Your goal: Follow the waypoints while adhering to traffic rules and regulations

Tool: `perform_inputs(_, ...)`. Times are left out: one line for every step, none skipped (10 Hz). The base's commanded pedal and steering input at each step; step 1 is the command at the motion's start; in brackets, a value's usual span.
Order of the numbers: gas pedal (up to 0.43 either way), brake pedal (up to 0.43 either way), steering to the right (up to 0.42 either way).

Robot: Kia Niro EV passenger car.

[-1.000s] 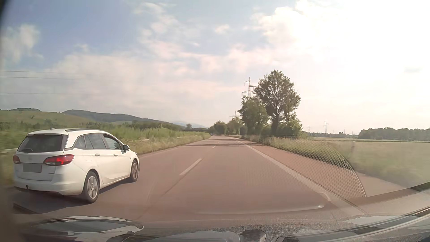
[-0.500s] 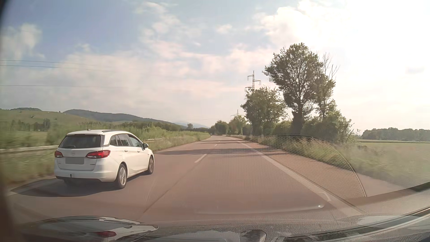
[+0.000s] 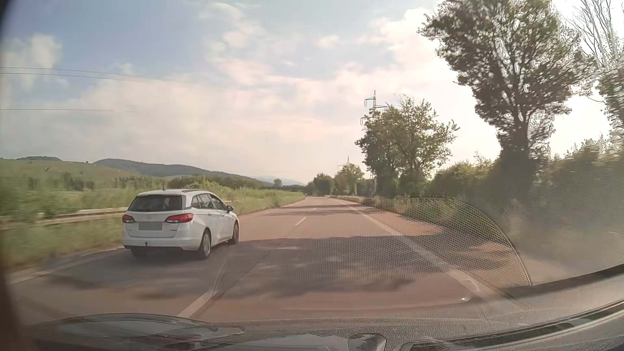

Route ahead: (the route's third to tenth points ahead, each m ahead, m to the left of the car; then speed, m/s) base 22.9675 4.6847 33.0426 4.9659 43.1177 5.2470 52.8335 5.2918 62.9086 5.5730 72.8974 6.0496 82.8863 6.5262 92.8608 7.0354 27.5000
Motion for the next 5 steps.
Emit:
perform_inputs(0.169,0.0,-0.004)
perform_inputs(0.169,0.0,-0.004)
perform_inputs(0.169,0.0,-0.004)
perform_inputs(0.169,0.0,-0.004)
perform_inputs(0.169,0.0,-0.004)
